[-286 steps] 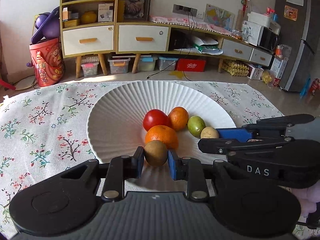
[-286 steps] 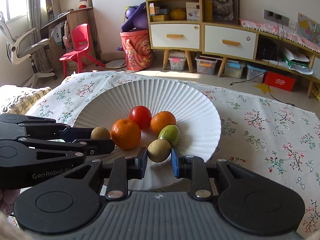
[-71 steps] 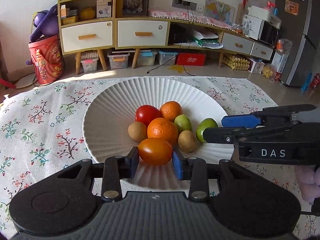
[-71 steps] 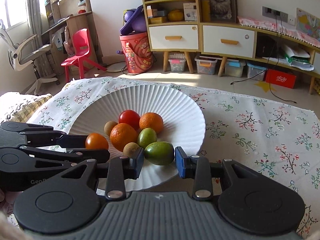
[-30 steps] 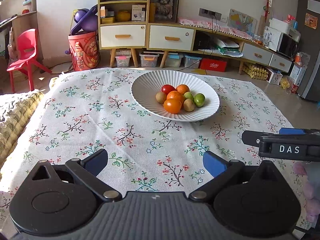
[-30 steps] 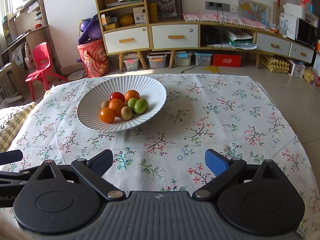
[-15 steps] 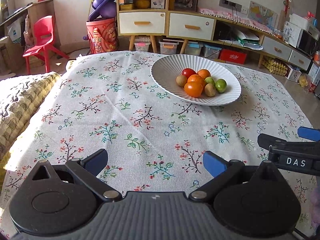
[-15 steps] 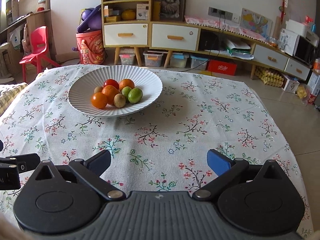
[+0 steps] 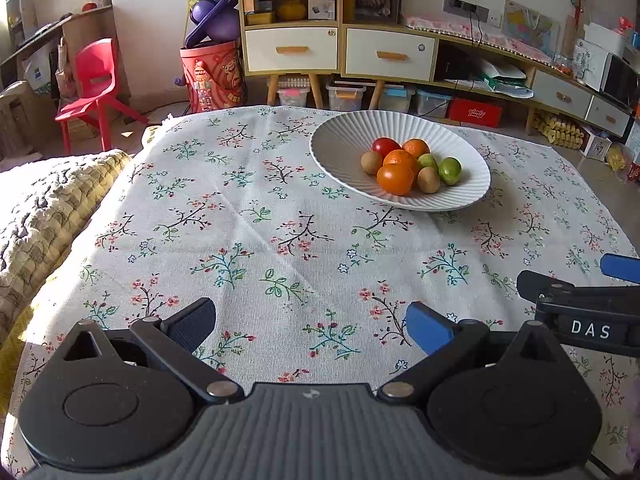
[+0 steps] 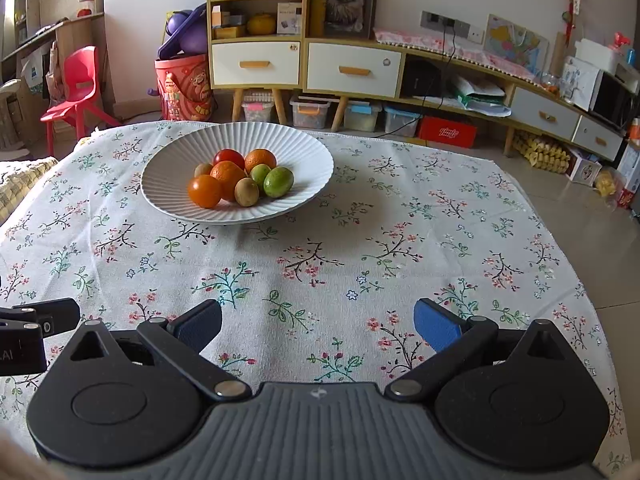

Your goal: Organize fruits

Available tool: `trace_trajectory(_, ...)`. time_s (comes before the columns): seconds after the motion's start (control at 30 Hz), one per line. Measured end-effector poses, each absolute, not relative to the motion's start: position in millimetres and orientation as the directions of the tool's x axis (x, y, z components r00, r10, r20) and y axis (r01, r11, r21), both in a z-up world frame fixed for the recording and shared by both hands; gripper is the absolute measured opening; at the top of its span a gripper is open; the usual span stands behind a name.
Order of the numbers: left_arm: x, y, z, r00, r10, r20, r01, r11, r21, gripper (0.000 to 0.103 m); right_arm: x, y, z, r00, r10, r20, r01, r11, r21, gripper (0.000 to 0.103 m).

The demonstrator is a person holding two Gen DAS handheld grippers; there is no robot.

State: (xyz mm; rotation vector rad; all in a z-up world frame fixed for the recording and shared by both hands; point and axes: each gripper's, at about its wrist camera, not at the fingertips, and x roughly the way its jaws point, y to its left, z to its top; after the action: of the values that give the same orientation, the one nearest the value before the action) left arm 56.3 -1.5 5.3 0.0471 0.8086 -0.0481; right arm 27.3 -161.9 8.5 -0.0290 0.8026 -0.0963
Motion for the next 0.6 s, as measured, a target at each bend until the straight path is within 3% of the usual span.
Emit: trace_trajectory(0.6, 57.9, -0.1, 5.5, 0.69, -0.013, -0.724, 0.05, 0.998, 0.03, 0.092, 27.6, -161.0, 11.6, 0.702, -0.098, -0.705, 0.071, 0.995, -0.068, 0.102)
